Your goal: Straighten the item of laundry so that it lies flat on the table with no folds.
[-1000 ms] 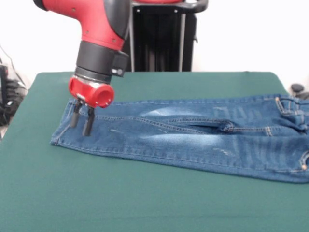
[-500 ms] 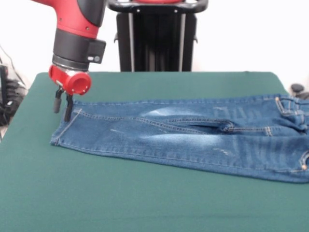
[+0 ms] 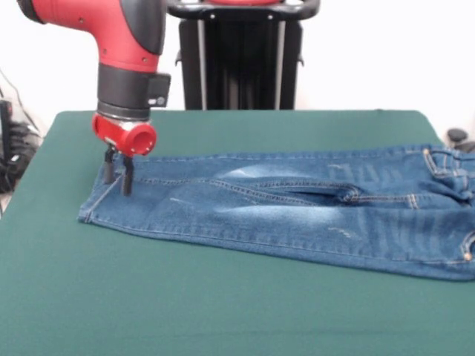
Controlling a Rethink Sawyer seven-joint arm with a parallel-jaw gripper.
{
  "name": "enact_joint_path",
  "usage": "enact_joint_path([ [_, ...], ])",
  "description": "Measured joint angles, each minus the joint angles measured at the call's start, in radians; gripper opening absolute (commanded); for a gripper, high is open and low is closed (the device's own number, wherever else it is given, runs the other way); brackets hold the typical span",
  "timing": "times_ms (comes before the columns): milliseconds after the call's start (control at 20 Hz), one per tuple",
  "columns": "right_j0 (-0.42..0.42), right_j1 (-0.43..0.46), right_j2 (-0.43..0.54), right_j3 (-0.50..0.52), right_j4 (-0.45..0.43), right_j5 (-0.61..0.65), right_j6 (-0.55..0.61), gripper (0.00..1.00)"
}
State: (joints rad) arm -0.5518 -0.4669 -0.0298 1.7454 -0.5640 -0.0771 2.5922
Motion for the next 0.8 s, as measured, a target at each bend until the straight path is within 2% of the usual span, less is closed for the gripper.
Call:
enact_joint_path([
  [800,0.078,-0.01,0.016,0.006,0.0,0.0,0.0,1.0],
])
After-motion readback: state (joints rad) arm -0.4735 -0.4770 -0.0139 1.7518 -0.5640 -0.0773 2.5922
